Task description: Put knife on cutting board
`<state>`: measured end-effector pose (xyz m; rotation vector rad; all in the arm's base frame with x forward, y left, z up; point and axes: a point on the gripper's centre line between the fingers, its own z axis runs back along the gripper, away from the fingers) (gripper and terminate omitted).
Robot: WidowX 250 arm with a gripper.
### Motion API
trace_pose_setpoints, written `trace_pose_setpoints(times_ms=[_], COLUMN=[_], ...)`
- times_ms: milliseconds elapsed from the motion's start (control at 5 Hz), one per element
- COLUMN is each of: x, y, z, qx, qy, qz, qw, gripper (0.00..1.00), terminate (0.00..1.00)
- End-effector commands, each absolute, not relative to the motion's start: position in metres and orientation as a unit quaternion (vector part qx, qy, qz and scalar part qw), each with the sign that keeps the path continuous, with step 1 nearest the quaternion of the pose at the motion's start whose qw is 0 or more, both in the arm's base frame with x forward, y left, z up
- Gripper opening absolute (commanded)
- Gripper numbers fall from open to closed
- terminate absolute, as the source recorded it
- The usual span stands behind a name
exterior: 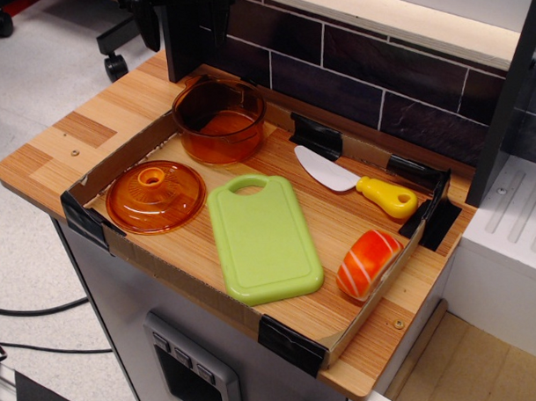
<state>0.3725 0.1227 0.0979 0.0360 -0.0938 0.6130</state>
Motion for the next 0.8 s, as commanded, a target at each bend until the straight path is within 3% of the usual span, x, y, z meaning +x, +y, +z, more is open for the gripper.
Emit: trace_pose_setpoints(times_ms=[0, 200, 400, 600], x=[0.372, 0.362, 0.350, 0.344], y=[0.123, 0.102, 0.074, 0.041], z=[0.098, 0.111, 0.129, 0.127], qx=[0.018, -0.008, -0.047, -0.061], qy=[-0.046, -0.071, -0.042, -0.041], qz=[0.302, 0.322, 0.334, 0.386], qw=[0.952, 0.944, 0.940, 0.920], gripper=[1.00, 1.00, 1.00, 1.00], terminate=[0.00, 0.00, 0.00, 0.00])
